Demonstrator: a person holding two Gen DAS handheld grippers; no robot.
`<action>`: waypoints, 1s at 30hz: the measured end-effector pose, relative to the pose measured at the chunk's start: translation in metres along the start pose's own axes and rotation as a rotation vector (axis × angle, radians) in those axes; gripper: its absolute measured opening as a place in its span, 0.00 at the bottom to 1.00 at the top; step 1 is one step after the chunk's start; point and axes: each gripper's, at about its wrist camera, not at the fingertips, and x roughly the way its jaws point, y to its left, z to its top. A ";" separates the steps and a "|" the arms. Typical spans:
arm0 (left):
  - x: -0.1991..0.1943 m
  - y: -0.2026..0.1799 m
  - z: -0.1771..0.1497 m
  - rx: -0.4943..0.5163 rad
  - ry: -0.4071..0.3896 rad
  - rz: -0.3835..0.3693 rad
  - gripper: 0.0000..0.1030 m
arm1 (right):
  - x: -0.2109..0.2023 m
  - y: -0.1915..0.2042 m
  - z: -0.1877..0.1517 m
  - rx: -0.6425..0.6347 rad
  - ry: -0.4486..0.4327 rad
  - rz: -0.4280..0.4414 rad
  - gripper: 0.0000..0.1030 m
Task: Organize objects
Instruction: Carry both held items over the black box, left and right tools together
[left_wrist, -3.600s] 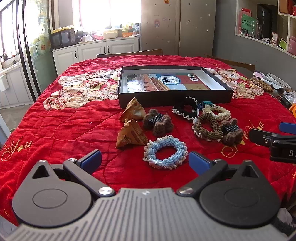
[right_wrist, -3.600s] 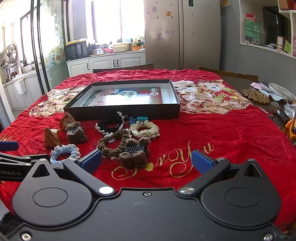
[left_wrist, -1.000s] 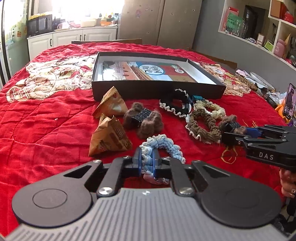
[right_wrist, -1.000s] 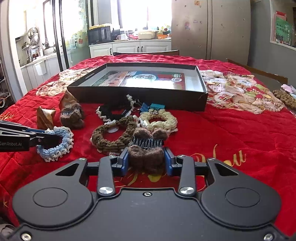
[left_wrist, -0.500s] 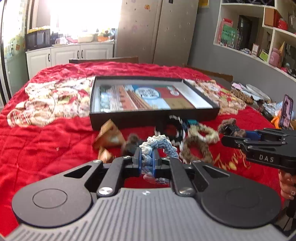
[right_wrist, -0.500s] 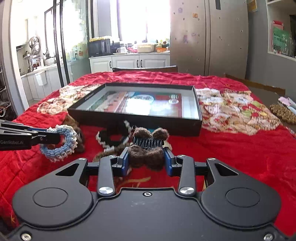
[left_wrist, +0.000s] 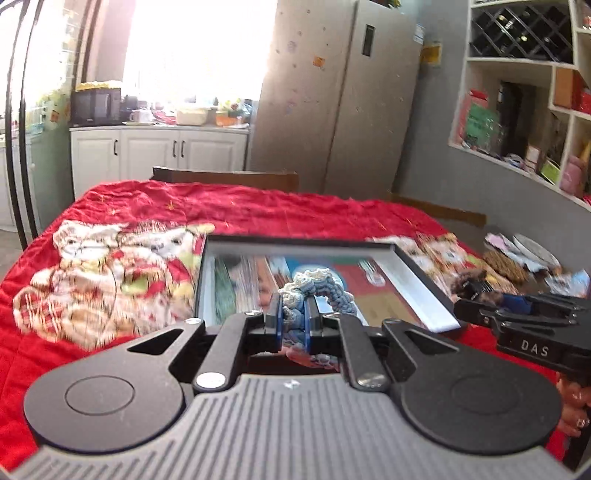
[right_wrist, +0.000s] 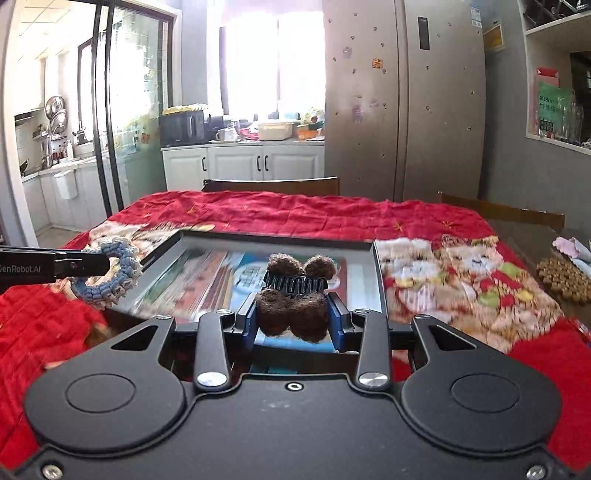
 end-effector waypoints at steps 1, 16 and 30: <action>0.006 0.001 0.005 -0.009 -0.004 0.006 0.13 | 0.006 0.000 0.004 -0.004 0.000 -0.004 0.35; 0.090 -0.001 0.039 -0.037 0.025 0.058 0.13 | 0.112 0.002 0.043 -0.005 0.056 -0.019 0.35; 0.139 0.009 0.043 -0.052 0.061 0.057 0.13 | 0.175 -0.007 0.025 0.024 0.131 -0.034 0.35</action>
